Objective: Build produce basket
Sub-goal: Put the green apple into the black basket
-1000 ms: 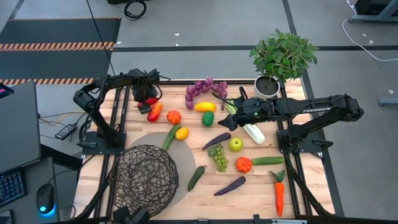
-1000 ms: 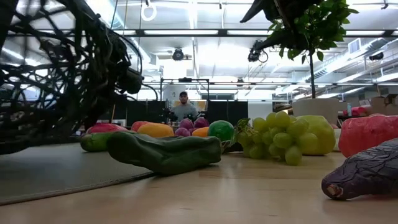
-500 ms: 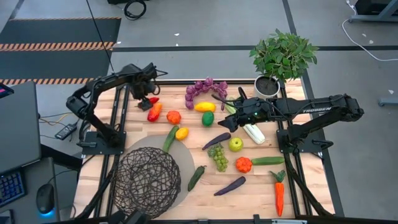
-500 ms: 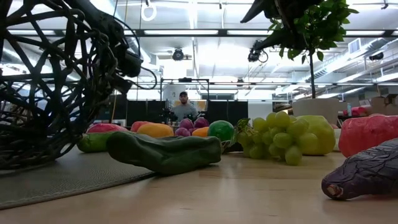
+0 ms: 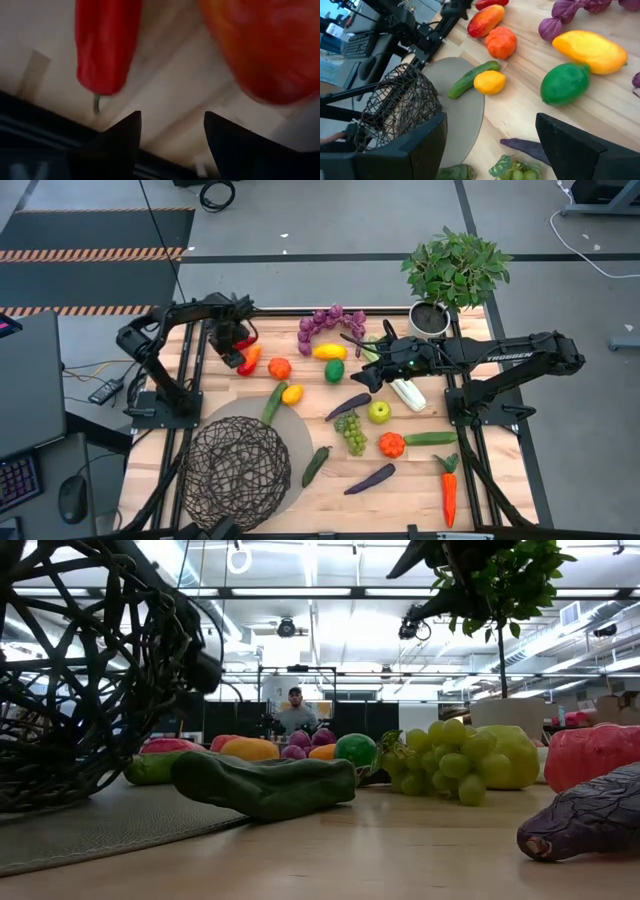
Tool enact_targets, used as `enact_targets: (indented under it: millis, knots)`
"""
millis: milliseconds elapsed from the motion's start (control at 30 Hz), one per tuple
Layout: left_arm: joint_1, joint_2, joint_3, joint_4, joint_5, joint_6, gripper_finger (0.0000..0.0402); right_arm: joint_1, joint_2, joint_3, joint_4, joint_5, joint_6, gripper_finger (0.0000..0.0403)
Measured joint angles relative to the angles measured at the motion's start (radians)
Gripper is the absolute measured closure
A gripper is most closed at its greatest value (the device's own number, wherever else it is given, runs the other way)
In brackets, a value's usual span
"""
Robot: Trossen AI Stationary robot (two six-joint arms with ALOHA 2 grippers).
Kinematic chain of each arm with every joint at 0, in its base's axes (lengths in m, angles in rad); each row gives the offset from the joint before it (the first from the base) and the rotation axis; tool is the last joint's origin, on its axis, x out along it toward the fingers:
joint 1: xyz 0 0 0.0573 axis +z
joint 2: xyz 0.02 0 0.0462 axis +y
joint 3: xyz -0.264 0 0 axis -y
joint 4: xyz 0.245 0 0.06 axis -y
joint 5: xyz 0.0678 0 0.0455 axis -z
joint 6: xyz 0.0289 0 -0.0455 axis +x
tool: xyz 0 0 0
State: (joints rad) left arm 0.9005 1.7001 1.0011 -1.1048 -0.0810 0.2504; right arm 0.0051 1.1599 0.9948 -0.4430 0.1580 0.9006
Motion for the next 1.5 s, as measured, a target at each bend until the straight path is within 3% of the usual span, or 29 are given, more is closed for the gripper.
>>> enact_targets:
  millis: [500, 933, 1500]
  knots:
    - [-0.024, 0.006, 0.022, 0.098, -0.151, 0.049, 0.0136, 0.0, 0.0, 0.0, 0.0, -0.025, 0.042, 0.0096]
    - [-0.027, 0.01, 0.022, 0.205, -0.151, 0.095, 0.0069, -0.003, 0.0, 0.0, 0.0, -0.009, 0.04, 0.0096]
    - [-0.031, 0.048, 0.023, 0.2, -0.124, 0.067, 0.0065, -0.019, 0.0, 0.0, -0.008, -0.006, 0.041, 0.0096]
